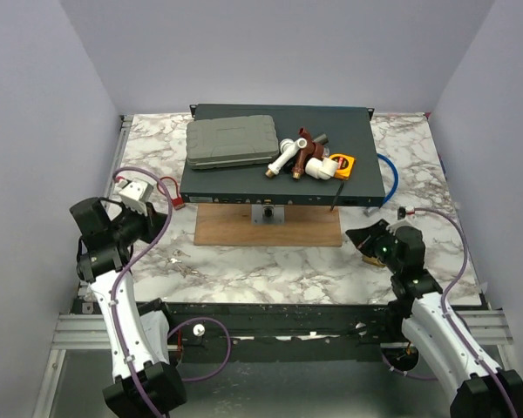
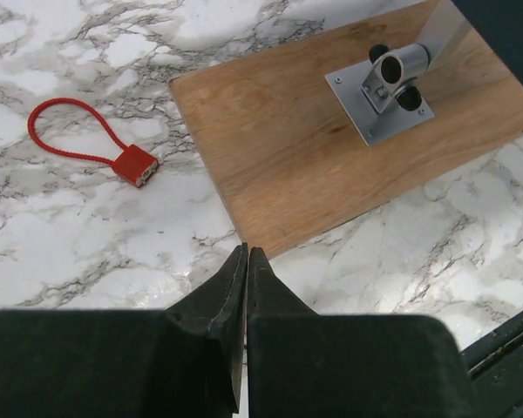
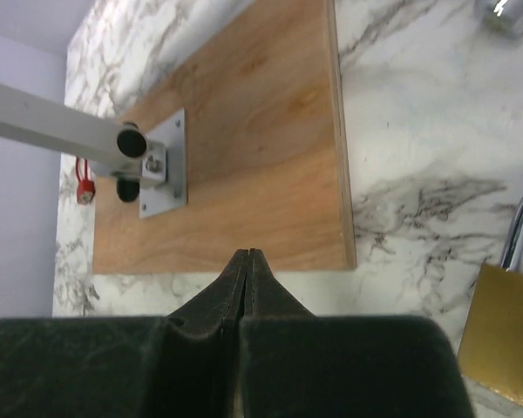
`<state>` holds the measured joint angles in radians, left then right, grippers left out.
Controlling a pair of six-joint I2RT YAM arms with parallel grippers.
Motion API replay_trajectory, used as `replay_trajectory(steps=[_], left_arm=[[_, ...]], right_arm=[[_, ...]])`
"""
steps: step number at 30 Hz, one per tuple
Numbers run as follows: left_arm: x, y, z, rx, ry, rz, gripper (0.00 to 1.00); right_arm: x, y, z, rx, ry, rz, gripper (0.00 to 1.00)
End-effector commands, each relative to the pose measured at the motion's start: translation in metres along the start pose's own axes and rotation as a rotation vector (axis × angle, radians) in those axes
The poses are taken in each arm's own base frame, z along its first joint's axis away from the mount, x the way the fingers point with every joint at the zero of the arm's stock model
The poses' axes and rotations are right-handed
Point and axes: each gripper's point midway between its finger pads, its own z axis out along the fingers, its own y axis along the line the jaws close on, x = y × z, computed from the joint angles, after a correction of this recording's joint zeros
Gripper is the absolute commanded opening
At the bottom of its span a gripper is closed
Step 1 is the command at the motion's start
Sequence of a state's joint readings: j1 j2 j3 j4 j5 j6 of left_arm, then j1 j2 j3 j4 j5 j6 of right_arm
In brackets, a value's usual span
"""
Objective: Unlock with the key
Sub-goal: Move the distractor to the center of the board.
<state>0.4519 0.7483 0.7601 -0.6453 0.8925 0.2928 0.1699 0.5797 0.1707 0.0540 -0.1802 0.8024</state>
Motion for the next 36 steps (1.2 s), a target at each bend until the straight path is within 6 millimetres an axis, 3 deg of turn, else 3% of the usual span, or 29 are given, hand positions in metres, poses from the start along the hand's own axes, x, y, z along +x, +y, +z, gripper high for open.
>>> replay_trajectory(steps=[1,5,10,12,24,29,36], left_arm=[[0.004,-0.015,-0.005,0.064,-0.045,0.185,0.00],[0.010,-0.029,-0.011,0.128,-0.030,0.344,0.00],[0.037,-0.039,-0.015,0.202,0.041,0.496,0.00],[0.045,-0.039,-0.016,0.207,0.064,0.512,0.00],[0.071,-0.040,-0.011,0.266,0.111,0.527,0.00],[0.089,-0.045,-0.015,0.332,0.163,0.620,0.00],[0.103,-0.061,-0.017,0.464,0.189,0.733,0.00]], right_arm=[[0.040,-0.012,-0.004,0.007,0.132,0.003,0.01],[0.062,-0.008,0.000,0.022,0.202,-0.024,0.01],[0.107,-0.002,0.010,0.108,0.347,-0.102,0.01],[0.115,-0.004,0.014,0.136,0.349,-0.103,0.01],[0.109,-0.029,0.034,0.219,0.192,-0.019,0.01],[0.123,-0.033,0.054,0.243,0.213,0.013,0.01],[0.135,-0.041,0.065,0.263,0.194,0.068,0.01]])
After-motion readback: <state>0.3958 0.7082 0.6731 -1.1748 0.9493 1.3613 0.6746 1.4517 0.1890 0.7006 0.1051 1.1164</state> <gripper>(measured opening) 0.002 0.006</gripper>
